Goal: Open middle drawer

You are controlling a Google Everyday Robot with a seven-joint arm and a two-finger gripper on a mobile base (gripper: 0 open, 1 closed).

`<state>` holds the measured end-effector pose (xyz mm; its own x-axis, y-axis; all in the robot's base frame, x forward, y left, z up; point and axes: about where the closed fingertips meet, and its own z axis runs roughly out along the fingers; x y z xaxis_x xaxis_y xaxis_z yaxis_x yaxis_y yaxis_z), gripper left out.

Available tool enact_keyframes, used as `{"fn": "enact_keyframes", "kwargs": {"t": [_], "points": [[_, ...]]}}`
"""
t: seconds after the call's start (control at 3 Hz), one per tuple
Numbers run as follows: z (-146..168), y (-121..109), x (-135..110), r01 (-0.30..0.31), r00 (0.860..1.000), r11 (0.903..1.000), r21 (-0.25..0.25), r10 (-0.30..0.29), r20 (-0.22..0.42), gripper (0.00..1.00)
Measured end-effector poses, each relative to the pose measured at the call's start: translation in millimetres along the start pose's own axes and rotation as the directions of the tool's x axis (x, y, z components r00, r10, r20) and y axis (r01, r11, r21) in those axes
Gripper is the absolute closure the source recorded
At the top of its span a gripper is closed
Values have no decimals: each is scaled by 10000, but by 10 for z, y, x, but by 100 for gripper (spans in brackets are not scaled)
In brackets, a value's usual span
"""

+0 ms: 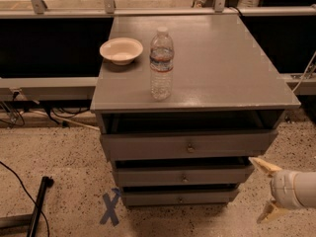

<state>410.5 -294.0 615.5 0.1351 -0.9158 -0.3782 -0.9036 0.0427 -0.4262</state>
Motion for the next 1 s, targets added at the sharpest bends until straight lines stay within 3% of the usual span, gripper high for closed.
{"fn": "enact_keyframes", "kwargs": {"t": [0.33,0.67,1.0], "points": [[385,46,232,-295,9983,9995,-59,297,505,0],[404,62,232,-333,9980,9994,-92,337,531,0],[700,125,210,-214,9974,9974,-692,261,679,0]]}}
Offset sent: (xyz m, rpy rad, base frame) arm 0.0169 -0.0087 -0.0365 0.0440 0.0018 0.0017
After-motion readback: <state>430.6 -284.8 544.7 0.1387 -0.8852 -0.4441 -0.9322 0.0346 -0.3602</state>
